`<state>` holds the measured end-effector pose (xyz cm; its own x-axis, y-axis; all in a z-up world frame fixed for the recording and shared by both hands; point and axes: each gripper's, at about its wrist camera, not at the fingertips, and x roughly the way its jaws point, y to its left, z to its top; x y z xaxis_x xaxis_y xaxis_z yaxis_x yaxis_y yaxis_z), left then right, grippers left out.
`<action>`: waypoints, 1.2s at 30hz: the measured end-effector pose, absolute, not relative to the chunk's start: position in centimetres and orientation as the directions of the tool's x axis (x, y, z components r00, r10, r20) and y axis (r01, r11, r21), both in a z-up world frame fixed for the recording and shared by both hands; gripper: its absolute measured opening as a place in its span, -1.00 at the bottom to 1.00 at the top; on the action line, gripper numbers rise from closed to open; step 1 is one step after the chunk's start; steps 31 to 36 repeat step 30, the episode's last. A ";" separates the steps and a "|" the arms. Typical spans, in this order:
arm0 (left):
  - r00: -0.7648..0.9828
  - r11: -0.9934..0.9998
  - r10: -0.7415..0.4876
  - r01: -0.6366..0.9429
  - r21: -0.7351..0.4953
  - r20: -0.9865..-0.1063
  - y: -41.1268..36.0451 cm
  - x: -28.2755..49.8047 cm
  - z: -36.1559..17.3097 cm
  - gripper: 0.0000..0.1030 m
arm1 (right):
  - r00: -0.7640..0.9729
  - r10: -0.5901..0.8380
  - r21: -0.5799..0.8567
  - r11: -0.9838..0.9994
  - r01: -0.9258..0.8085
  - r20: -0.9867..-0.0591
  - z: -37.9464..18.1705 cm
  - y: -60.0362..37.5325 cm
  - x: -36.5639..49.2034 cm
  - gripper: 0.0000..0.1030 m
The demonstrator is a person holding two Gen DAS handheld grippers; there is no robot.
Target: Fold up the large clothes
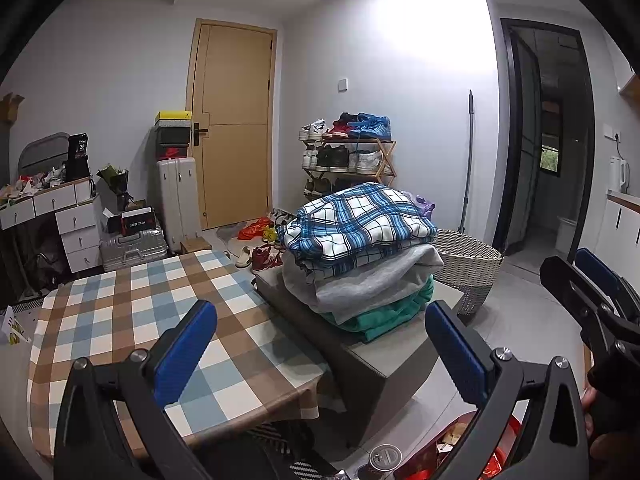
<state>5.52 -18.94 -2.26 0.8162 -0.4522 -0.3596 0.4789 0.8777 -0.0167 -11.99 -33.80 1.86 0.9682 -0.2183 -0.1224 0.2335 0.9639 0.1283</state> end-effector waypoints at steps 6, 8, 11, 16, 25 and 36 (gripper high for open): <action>0.815 0.877 -0.454 0.480 -0.018 -0.360 -18.9 5.6 -2.2 0.97 | 0.969 -0.214 0.128 0.965 0.229 -0.120 1.9 -33.9 -12.0 1.00; 0.816 0.878 -0.452 0.479 -0.016 -0.359 -18.9 5.5 -2.3 0.97 | 0.970 -0.212 0.126 0.966 0.227 -0.122 1.9 -34.0 -11.9 1.00; 0.817 0.878 -0.451 0.478 -0.015 -0.359 -18.9 5.5 -2.3 0.97 | 0.971 -0.208 0.124 0.967 0.222 -0.121 1.9 -34.1 -11.8 1.00; 0.815 0.877 -0.454 0.480 -0.020 -0.359 -19.0 5.6 -2.4 0.97 | 0.971 -0.204 0.126 0.967 0.219 -0.123 1.9 -34.3 -11.7 1.00; 0.806 0.868 -0.470 0.496 -0.022 -0.360 -19.4 5.7 -2.7 0.97 | 0.969 -0.208 0.118 0.968 0.224 -0.131 1.5 -34.7 -11.3 1.00; 0.804 0.863 -0.479 0.504 -0.023 -0.352 -19.6 5.5 -2.8 0.97 | 0.967 -0.207 0.121 0.967 0.225 -0.145 1.2 -34.9 -10.8 1.00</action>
